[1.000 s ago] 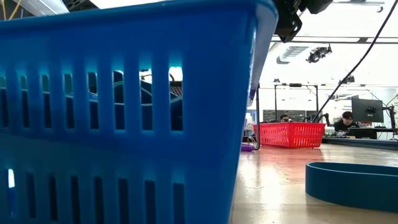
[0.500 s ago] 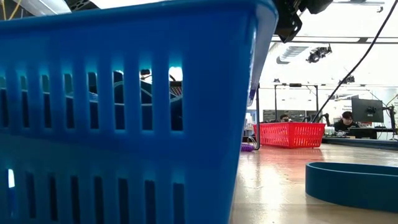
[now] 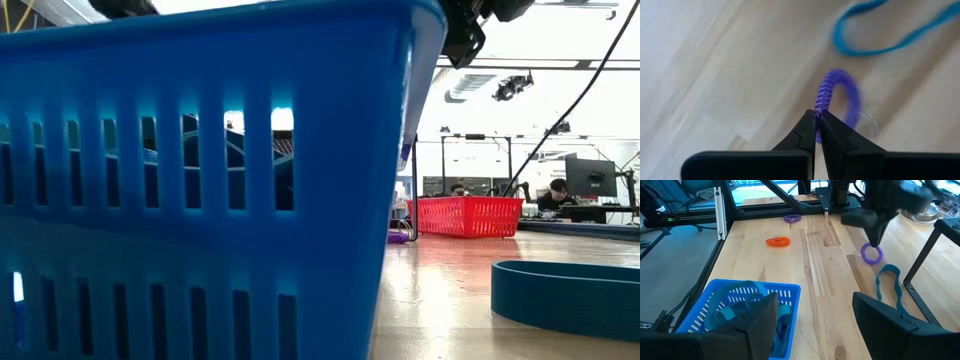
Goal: Pick & Place Office Desk Supplies
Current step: Put the violet spring keychain into the red bin, then put the blue rubber band into the blue bin
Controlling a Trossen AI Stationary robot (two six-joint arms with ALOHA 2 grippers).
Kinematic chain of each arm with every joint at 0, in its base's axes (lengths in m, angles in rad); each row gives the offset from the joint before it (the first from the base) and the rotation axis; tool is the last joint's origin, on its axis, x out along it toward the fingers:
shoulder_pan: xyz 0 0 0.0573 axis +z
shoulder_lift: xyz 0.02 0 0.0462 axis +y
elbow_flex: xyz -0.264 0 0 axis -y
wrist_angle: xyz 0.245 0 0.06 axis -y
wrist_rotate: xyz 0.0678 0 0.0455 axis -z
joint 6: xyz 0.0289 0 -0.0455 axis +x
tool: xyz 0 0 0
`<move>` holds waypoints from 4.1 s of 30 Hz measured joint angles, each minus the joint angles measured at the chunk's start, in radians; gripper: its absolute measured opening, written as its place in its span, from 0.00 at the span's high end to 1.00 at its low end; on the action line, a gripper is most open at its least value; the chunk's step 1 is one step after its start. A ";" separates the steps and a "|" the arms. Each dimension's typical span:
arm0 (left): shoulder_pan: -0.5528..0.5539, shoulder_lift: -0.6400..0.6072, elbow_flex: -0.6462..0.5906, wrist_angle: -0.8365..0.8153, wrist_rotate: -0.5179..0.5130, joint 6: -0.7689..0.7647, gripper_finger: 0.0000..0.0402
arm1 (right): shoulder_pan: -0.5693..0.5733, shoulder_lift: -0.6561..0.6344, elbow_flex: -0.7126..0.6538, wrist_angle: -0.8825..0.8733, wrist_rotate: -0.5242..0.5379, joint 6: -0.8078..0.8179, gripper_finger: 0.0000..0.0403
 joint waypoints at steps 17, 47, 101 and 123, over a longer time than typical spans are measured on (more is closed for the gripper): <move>-0.601 -0.061 0.002 0.686 -0.639 0.423 0.99 | -0.067 0.022 0.000 0.095 0.007 0.216 0.39; -0.591 0.149 0.002 1.076 -0.678 0.635 0.99 | -0.137 0.216 0.000 0.413 -0.052 0.078 0.51; -0.571 0.243 0.003 1.184 -0.477 0.634 0.65 | -0.321 -0.148 -0.093 -1.211 0.452 1.190 0.96; -0.581 0.243 0.003 1.098 -0.475 0.566 0.65 | -0.556 -0.157 -0.107 -0.804 0.367 0.610 0.54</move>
